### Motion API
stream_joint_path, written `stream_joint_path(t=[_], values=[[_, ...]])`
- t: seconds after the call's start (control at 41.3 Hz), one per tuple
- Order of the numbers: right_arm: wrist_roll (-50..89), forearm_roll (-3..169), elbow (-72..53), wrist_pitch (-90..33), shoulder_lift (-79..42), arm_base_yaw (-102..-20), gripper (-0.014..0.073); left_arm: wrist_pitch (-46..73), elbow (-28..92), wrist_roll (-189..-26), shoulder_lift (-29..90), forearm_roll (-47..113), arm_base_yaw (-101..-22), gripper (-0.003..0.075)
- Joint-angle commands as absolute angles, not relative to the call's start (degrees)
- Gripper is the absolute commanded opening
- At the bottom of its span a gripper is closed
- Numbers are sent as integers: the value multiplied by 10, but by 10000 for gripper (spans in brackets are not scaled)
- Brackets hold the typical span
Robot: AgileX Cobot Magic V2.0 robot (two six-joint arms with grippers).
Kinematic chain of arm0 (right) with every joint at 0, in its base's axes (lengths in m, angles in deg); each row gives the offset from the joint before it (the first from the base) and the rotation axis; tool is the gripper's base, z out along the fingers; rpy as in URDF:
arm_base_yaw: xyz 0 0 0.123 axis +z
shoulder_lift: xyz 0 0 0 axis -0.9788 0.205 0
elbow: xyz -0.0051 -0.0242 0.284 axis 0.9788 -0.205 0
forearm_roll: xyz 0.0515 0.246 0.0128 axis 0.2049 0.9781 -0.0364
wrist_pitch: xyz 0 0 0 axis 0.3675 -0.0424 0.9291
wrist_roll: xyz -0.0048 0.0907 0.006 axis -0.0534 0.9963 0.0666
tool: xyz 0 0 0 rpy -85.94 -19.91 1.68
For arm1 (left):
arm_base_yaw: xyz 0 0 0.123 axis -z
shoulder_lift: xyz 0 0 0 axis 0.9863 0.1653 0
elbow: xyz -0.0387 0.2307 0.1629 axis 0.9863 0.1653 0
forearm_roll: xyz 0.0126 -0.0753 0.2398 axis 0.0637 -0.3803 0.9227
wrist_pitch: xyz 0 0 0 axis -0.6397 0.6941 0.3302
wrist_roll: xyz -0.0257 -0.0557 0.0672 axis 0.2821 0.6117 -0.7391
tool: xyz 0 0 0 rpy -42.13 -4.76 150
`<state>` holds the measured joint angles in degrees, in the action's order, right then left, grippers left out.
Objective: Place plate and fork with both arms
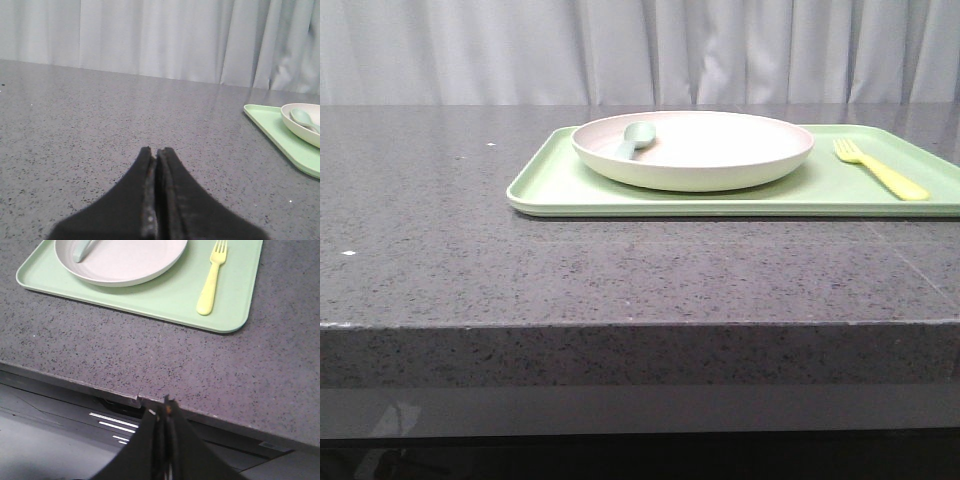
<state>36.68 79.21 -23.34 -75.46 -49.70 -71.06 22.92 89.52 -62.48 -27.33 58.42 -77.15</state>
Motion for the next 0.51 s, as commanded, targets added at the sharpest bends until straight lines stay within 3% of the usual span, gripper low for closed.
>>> stream_joint_path(t=[0.0, 0.485], values=[[364, 797, -220, -721, -492, -710, -68, 279, 901, -622, -287, 584, -767, -20], [364, 797, -220, -721, -492, -710, -68, 295, 901, -640, -287, 584, -767, -20]])
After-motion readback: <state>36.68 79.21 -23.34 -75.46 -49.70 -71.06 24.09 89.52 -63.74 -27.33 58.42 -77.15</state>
